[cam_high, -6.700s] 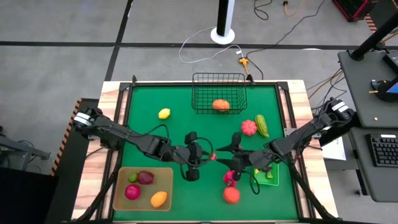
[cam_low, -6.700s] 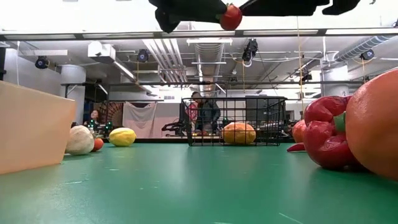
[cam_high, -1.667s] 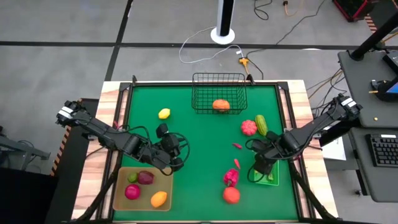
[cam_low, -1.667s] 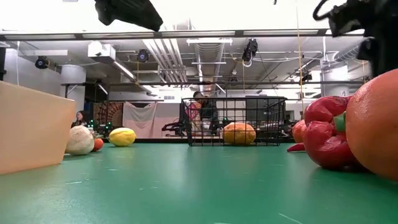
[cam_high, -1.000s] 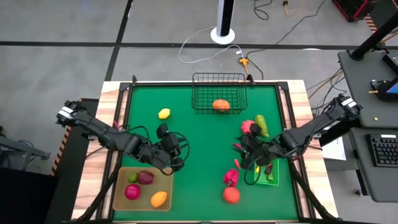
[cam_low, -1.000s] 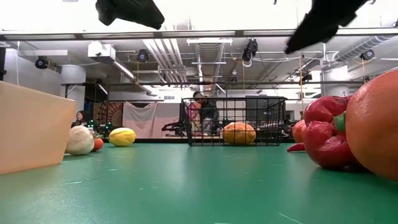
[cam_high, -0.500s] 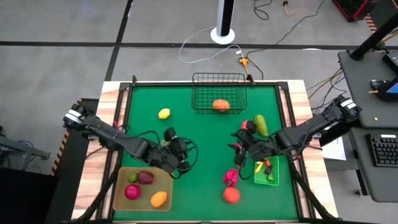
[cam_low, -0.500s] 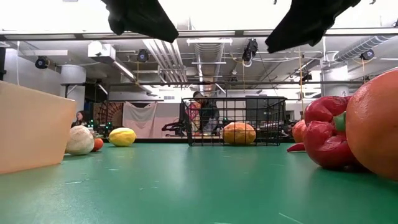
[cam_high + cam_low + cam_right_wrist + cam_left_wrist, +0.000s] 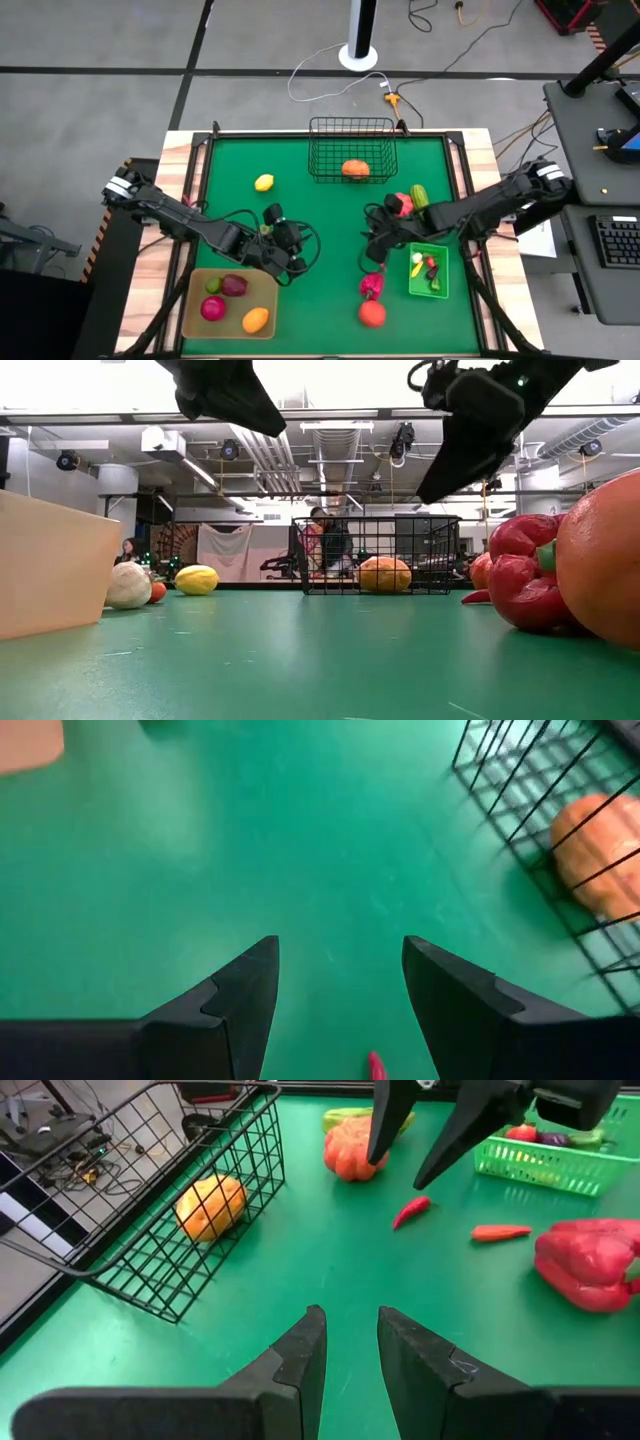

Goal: Sort produce into baskets
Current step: Put the red chili pepper into the green bin

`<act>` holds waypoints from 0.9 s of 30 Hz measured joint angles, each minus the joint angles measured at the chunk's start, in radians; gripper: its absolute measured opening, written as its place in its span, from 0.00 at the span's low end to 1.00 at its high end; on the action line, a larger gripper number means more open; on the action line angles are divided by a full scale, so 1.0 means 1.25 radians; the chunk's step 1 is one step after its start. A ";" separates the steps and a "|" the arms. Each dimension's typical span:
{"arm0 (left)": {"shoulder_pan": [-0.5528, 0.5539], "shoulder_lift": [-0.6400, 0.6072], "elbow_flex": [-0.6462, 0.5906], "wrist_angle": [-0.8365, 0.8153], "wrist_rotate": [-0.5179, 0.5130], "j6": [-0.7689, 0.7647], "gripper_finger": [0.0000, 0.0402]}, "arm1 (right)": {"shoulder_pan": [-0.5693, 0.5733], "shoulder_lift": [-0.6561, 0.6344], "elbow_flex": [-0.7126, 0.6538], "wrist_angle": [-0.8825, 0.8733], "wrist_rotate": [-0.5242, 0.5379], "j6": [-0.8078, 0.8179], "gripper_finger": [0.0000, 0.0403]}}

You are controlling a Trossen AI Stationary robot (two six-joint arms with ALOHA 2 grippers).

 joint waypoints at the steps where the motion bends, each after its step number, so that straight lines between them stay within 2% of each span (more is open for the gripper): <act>1: 0.000 0.000 0.000 -0.002 0.000 0.000 0.19 | -0.005 0.004 0.000 -0.002 -0.010 0.000 0.51; 14: 0.003 0.000 0.000 -0.020 0.000 0.002 0.19 | -0.027 0.021 0.000 -0.187 -0.034 0.113 0.51; 23: 0.007 0.000 -0.001 -0.025 0.000 0.002 0.19 | -0.027 0.019 0.000 -0.207 -0.038 0.102 0.51; 27: 0.007 0.000 -0.001 -0.042 0.001 0.002 0.19 | -0.028 0.019 0.000 -0.220 -0.085 0.118 0.51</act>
